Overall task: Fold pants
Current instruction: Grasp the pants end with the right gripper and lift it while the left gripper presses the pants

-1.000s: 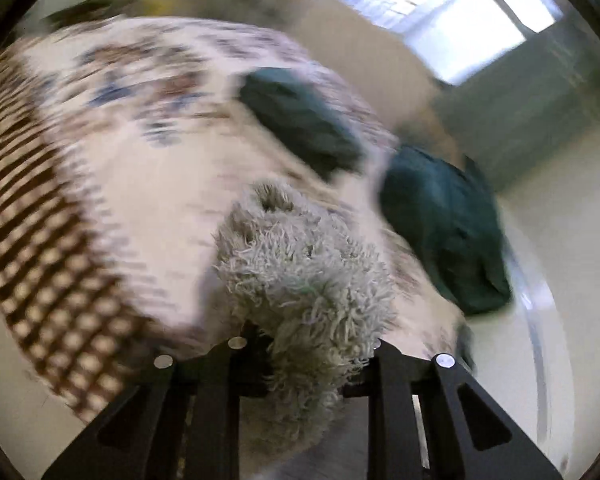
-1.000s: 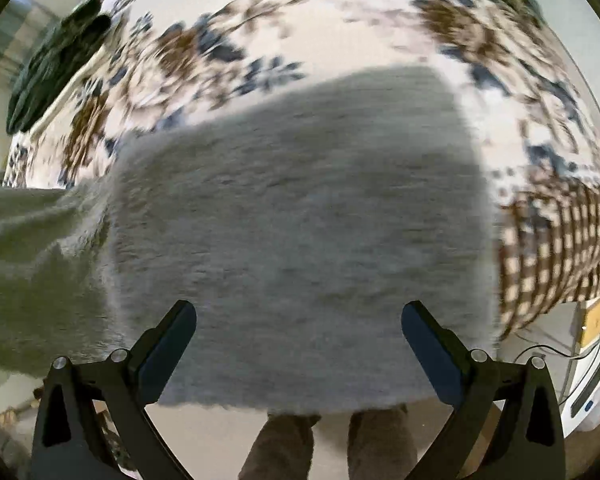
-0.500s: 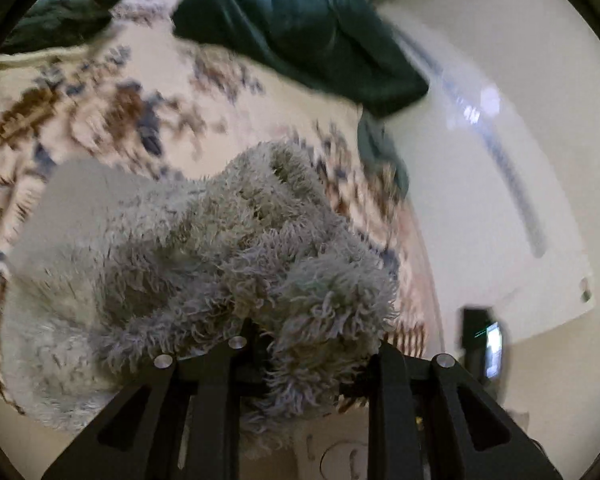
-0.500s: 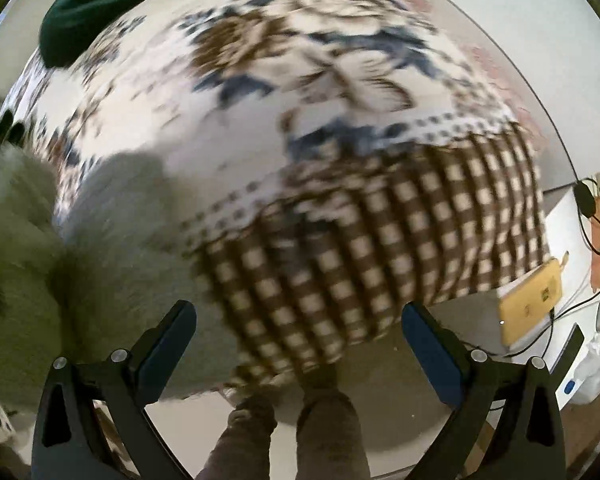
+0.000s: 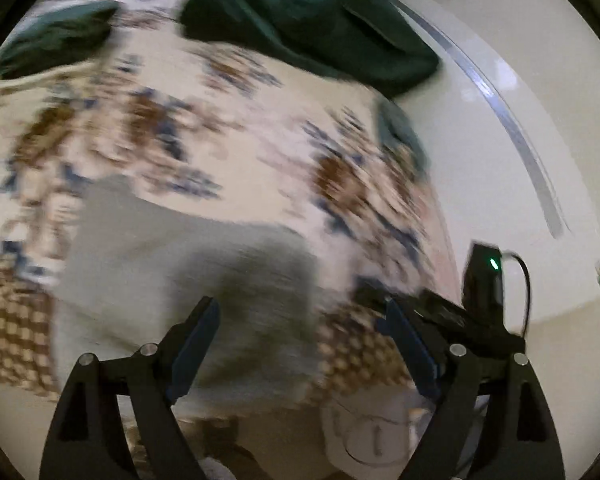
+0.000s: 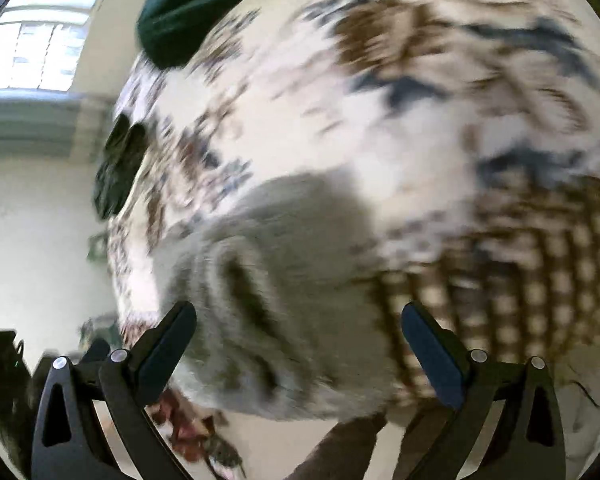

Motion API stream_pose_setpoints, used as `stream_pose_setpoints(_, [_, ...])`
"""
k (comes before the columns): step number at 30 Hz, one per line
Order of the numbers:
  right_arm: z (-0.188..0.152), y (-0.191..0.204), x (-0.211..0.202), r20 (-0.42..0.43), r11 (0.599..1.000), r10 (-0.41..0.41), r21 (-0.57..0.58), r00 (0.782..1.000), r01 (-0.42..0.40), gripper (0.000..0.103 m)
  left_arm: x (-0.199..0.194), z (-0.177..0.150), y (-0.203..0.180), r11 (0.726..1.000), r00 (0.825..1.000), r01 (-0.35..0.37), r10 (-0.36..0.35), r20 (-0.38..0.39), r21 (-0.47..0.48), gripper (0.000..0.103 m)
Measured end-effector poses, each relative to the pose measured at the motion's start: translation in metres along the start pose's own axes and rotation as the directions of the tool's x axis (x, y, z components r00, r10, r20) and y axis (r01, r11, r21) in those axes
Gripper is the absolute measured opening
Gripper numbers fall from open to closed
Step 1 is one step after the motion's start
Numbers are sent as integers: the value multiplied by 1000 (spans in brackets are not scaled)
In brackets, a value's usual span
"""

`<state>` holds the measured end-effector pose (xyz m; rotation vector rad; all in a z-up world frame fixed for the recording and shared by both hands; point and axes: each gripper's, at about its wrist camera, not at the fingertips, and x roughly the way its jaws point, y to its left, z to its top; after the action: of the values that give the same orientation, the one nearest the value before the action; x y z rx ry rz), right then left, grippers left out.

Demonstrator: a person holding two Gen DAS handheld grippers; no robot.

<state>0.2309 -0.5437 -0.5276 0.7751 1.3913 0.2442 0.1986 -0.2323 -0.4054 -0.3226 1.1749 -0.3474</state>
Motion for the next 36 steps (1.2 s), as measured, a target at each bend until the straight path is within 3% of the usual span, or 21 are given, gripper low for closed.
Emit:
stream_pose_setpoints(3, [9, 18, 39, -82, 999, 25, -18, 996, -26, 103, -15, 16, 57, 986, 989, -131, 136, 51, -101, 85])
stream_pose_setpoints(5, [12, 27, 62, -133, 1000, 20, -19, 991, -22, 103, -14, 23, 88, 971, 979, -194, 201, 38, -143, 85])
stream_pose_setpoints(7, [10, 37, 65, -100, 998, 29, -58, 995, -35, 81, -14, 28, 115, 953, 968, -240, 251, 34, -184, 85])
stream_pose_setpoints(8, [8, 45, 60, -59, 994, -32, -111, 998, 26, 40, -12, 30, 126, 946, 963, -259, 269, 28, -194, 85])
stream_pose_setpoints(9, [7, 49, 57, -51, 988, -67, -140, 996, 59, 33, -10, 32, 133, 943, 960, -268, 278, 28, -196, 85])
stream_pose_setpoints(11, [8, 50, 38, -2, 989, -65, -134, 998, 64, 33, -4, 37, 144, 940, 956, -285, 294, 17, -188, 85])
stream_pose_setpoints(16, [30, 22, -20, 99, 988, -123, -79, 987, 131, 33, 24, 53, 146, 957, 974, -225, 224, -27, -182, 85])
stream_pose_setpoints(18, [43, 2, -19, 55, 982, -182, -32, 982, 183, 58, 44, 59, 135, 973, 983, -185, 180, -46, -137, 85])
stream_pose_setpoints(20, [47, -24, -22, 20, 974, -215, 74, 976, 213, 60, 67, 62, 128, 977, 981, -185, 177, -80, -102, 85])
stream_pose_setpoints(22, [38, -41, -33, 39, 979, -143, 151, 989, 136, 62, 91, 62, 120, 981, 978, -178, 169, -119, -73, 85])
stream_pose_setpoints(24, [21, -55, -35, 24, 973, -99, 210, 995, 92, 75, 106, 60, 116, 982, 974, -180, 170, -152, -58, 85])
stream_pose_setpoints(28, [-23, -85, 9, -105, 931, 37, 364, 994, 3, 77, 120, 53, 113, 980, 966, -197, 188, -175, -38, 85])
stream_pose_setpoints(29, [-35, -92, 26, -101, 903, 144, 421, 984, -89, 73, 121, 52, 114, 979, 966, -201, 191, -176, -41, 85])
stream_pose_setpoints(30, [-45, -95, 35, -82, 887, 187, 443, 979, -132, 41, 121, 52, 115, 979, 966, -199, 187, -178, -52, 85])
stream_pose_setpoints(31, [-54, -96, 40, -65, 875, 198, 461, 978, -146, 18, 120, 52, 117, 978, 966, -199, 185, -178, -62, 85])
stream_pose_setpoints(32, [-61, -95, 42, -66, 880, 180, 456, 981, -130, 9, 120, 53, 118, 978, 966, -199, 184, -180, -69, 85])
stream_pose_setpoints(34, [-72, -95, 38, -108, 920, 18, 392, 994, 26, 8, 121, 55, 123, 977, 966, -197, 179, -186, -83, 85])
stream_pose_setpoints(36, [-79, -98, 41, -167, 932, -96, 332, 981, 148, 8, 122, 56, 126, 975, 964, -202, 182, -192, -92, 85])
